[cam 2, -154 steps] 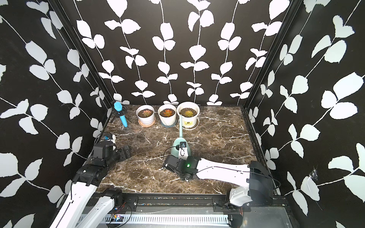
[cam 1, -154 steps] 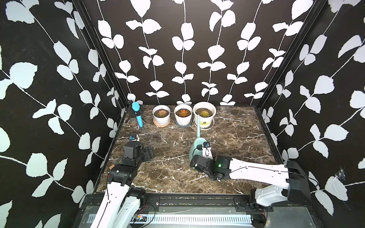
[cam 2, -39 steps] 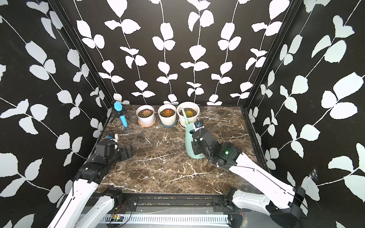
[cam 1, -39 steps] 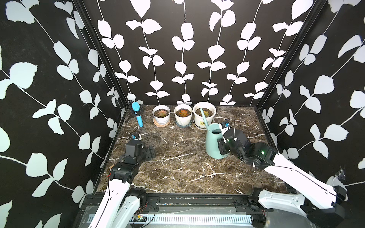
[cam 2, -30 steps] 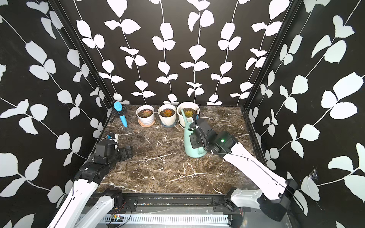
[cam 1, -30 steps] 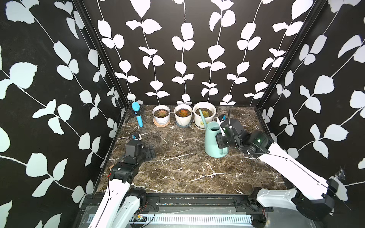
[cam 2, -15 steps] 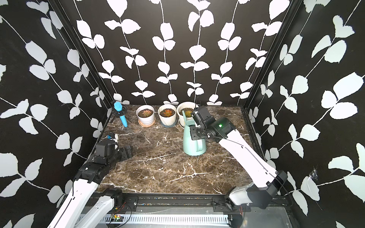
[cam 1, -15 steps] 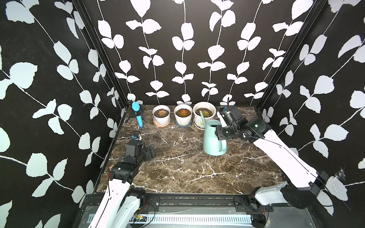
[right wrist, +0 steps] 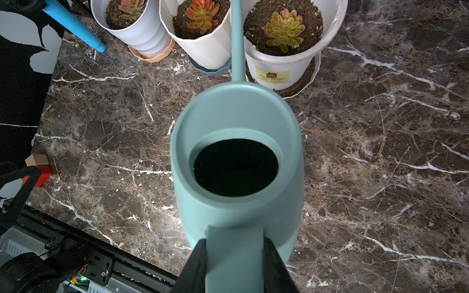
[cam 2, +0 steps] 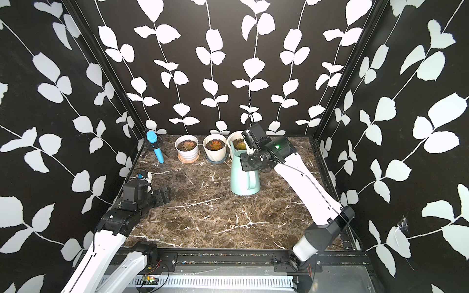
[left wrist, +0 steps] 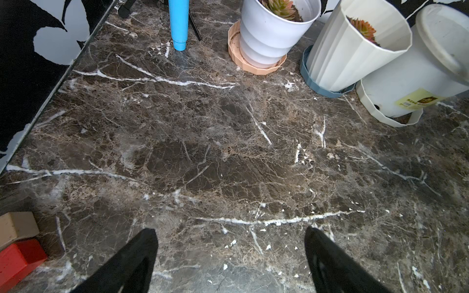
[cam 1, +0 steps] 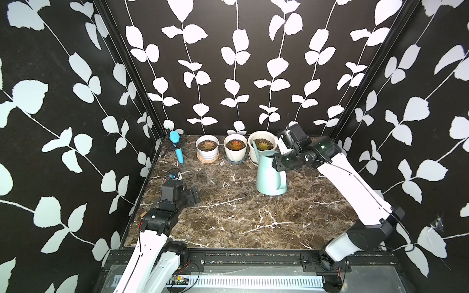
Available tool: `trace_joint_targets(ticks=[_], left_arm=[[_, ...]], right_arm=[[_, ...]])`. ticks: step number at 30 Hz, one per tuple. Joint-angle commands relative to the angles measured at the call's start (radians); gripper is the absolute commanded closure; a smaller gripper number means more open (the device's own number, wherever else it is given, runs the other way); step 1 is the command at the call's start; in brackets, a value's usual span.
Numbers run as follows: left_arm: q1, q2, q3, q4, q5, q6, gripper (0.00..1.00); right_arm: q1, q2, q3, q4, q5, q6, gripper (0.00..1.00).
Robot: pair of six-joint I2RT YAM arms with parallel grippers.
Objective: Water the succulent around the soil edge
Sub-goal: Water the soil of the potted plant with water.
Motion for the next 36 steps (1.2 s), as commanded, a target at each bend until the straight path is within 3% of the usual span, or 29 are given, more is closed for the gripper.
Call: trace_joint_targets(ticks=[1, 36], left_arm=[[-0.004, -0.007, -0.009, 0.003, -0.009, 0.003, 0.08], [-0.003, -0.01, -0.008, 0.003, -0.008, 0.003, 0.08]], right_arm=[[-0.012, 0.001, 0.073, -0.013, -0.012, -0.002, 1.0], [-0.11, 0.189, 0.318, -0.107, -0.11, 0.007, 1.0]])
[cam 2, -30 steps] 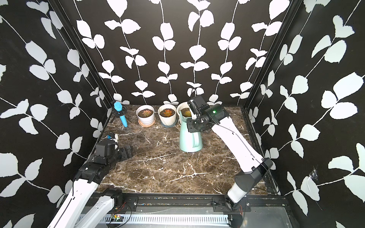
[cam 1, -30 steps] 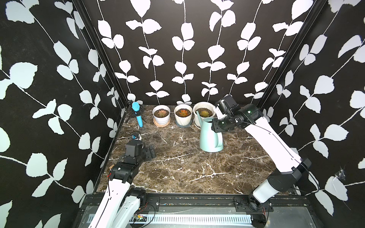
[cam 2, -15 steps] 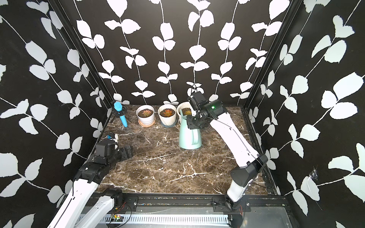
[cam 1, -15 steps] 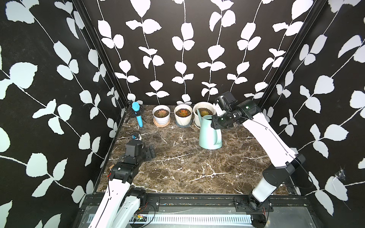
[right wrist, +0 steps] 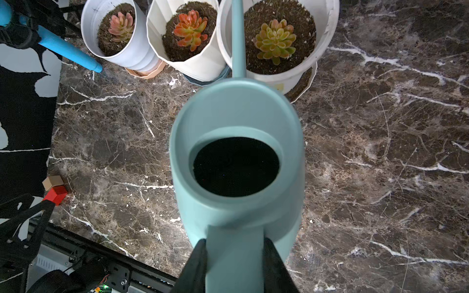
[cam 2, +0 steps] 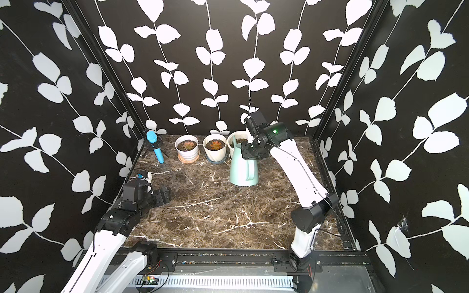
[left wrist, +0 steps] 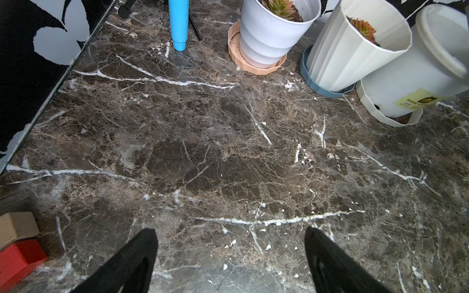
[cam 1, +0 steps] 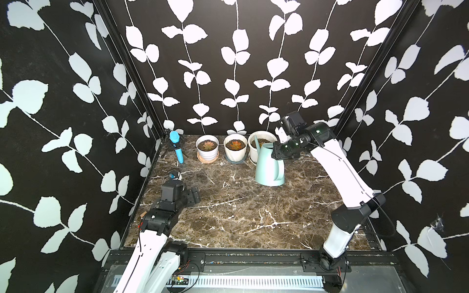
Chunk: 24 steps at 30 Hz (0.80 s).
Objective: Water the succulent around the soil edge
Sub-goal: Water the soil of the potted plant with water.
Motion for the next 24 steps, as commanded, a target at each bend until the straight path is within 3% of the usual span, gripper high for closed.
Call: trace_joint_targets(ticks=[1, 24], left_arm=[[-0.004, -0.009, -0.008, 0.003, -0.008, 0.003, 0.08], [-0.004, -0.012, -0.009, 0.003, -0.009, 0.003, 0.08]], right_arm=[[-0.011, -0.005, 0.051, 0.009, -0.019, 0.005, 1.0], [-0.096, 0.013, 0.049, 0.07, -0.088, 0.045, 1.0]])
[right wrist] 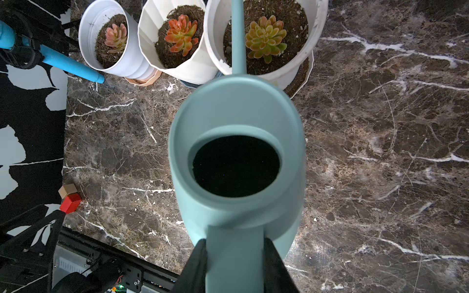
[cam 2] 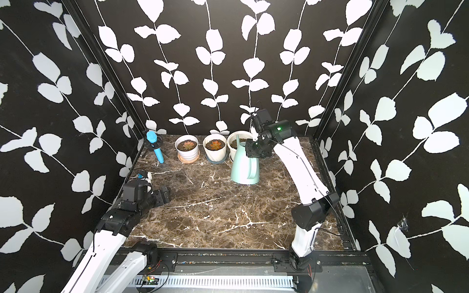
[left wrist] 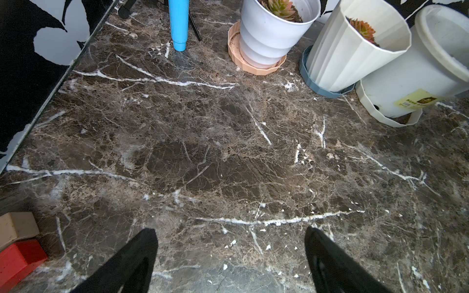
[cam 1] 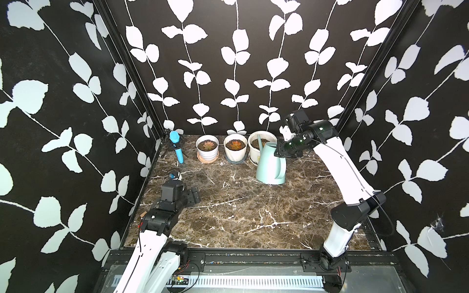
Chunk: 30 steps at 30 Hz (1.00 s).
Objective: Water the succulent around the soil edge
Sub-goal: Water the soil of the potted plant with water.
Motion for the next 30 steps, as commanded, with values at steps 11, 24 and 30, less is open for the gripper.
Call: trace_joint_targets(ticks=[11, 24, 30], left_arm=[[-0.005, -0.01, -0.01, 0.003, -0.008, 0.003, 0.08], [-0.005, -0.01, -0.01, 0.003, -0.006, 0.001, 0.08], [-0.004, -0.01, -0.01, 0.004, -0.003, 0.002, 0.08]], right_arm=[[-0.06, -0.012, 0.025, 0.071, -0.028, 0.031, 1.0], [-0.091, -0.05, -0.045, 0.058, -0.049, 0.0, 1.0], [-0.104, -0.064, -0.07, 0.054, -0.098, -0.002, 1.0]])
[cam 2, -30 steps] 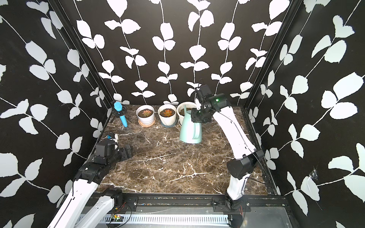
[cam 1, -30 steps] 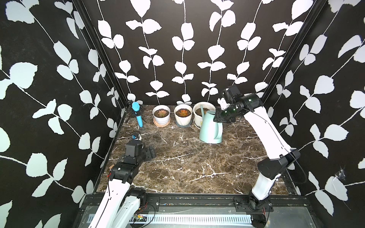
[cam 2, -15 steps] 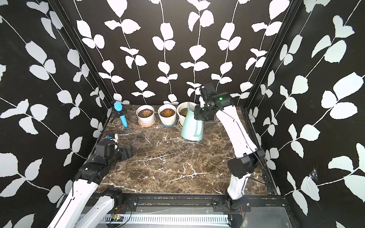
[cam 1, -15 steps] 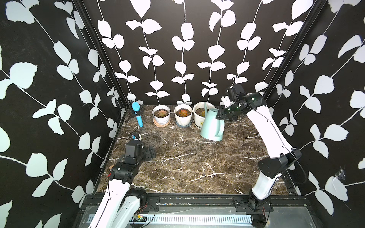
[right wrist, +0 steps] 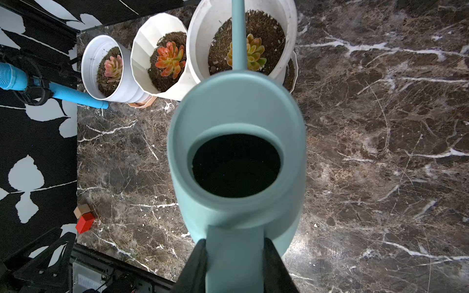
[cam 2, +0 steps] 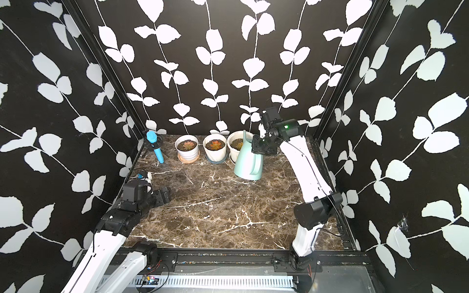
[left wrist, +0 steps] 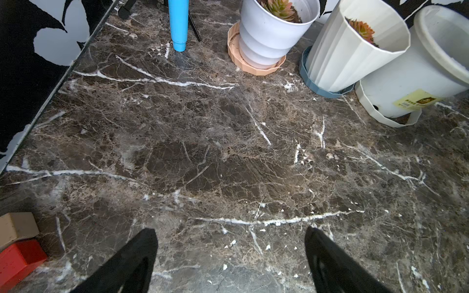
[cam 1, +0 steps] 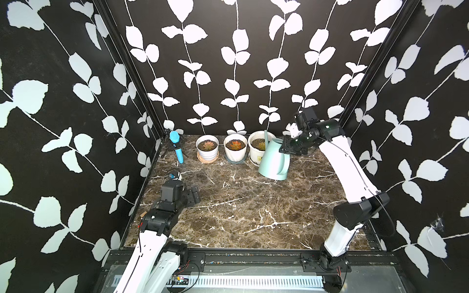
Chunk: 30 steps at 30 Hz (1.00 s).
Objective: Water the succulent around the soil edge
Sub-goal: Water the soil of the potted plant with water.
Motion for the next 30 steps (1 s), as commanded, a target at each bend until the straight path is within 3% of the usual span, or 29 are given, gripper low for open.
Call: trace_joint_targets(ticks=[1, 8, 17, 30], left_arm=[[-0.004, -0.008, -0.011, 0.005, -0.004, 0.002, 0.08], [-0.004, -0.009, -0.011, 0.004, -0.004, 0.002, 0.08], [-0.004, -0.014, -0.011, 0.005, 0.0, 0.0, 0.08], [-0.007, -0.025, -0.013, 0.007, 0.005, 0.0, 0.08]], right_arm=[[-0.018, -0.048, -0.027, 0.019, -0.056, -0.008, 1.0], [-0.029, -0.052, -0.02, 0.009, -0.116, 0.006, 1.0], [-0.029, -0.022, 0.06, -0.099, -0.108, -0.029, 1.0], [-0.071, 0.001, 0.093, -0.121, -0.245, 0.017, 1.0]])
